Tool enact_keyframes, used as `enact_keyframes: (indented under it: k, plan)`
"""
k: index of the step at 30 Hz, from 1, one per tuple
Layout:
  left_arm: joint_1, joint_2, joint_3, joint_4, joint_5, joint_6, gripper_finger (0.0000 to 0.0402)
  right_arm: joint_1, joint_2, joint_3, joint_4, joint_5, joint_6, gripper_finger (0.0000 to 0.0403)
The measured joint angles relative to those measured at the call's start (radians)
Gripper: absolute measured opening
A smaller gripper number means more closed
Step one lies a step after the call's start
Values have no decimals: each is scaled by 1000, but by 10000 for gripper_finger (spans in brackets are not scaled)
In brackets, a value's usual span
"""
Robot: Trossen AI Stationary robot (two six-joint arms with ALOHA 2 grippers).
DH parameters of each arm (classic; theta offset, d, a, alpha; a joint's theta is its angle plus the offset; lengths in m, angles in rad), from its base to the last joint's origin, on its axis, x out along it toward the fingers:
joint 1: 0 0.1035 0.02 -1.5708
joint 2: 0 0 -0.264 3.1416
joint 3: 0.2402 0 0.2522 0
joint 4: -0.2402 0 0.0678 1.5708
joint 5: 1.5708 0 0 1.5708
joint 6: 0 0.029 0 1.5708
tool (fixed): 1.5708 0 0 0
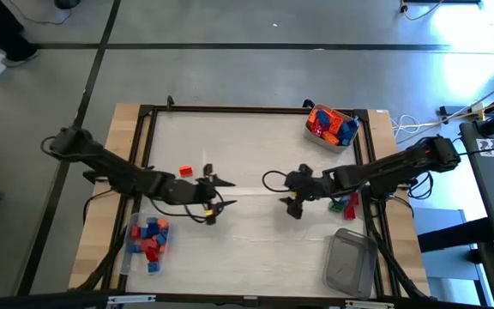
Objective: Sort blocks by size
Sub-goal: Put the blue game piece into the transparent bin
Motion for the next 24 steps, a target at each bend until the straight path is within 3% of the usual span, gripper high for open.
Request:
enact_keyframes:
  k: [6, 15, 20, 24]
  plan:
    - [87, 202, 0, 230, 181, 47, 225, 0, -66, 88, -408, 43, 140, 276]
    - [123, 449, 0, 427, 202, -10, 225, 0, -81, 123, -908, 54, 478, 275]
    - [114, 495, 0, 426, 203, -11, 225, 0, -79, 122, -1064, 34, 642, 275]
    - [106, 499, 0, 421, 202, -7, 225, -4, -79, 98, -1074, -93, 719, 275]
